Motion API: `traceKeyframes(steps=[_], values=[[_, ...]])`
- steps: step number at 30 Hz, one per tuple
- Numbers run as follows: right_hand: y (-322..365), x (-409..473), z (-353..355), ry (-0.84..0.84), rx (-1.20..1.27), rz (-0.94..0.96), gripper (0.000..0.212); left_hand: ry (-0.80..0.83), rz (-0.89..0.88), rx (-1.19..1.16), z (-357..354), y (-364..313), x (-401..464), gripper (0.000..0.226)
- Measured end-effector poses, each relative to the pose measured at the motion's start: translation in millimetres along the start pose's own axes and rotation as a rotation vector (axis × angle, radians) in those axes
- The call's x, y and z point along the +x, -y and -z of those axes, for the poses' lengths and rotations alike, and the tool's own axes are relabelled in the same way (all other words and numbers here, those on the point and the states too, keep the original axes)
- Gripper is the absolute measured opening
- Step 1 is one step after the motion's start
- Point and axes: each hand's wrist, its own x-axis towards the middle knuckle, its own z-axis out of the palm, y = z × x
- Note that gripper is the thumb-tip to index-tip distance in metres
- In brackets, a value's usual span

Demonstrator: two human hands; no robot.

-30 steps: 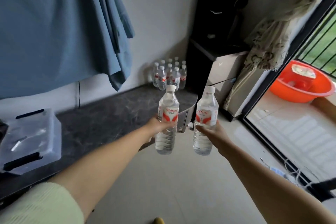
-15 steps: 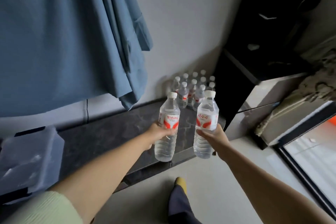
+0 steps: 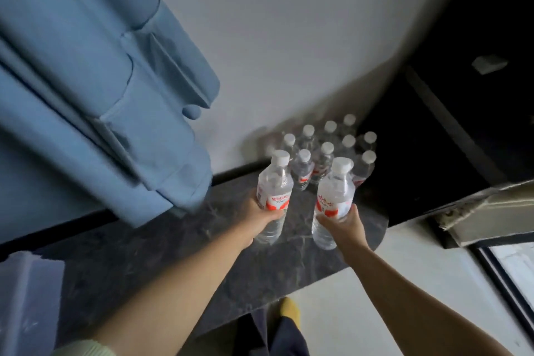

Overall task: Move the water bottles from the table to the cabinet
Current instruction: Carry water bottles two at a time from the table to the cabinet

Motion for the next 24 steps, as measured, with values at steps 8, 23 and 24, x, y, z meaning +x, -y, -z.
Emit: traceKeyframes(steps=[8,23,24], values=[[-30.6,95.2,-63.8,-0.194,0.103,-0.173,0.064,-0.067,-0.012,-0.096,-32.3,29.6,119.0,0.059],[-74.2,160.5,-118.1,-0.42,0.173,-0.219,0.072,-0.239,-0.174,-0.073,-66.3,79.5,195.1,0.062],[-74.8,161.6,-118.2,-0.411,0.17,-0.221,0.075,-0.227,-0.172,-0.057,-65.7,81.4,196.9,0.061]])
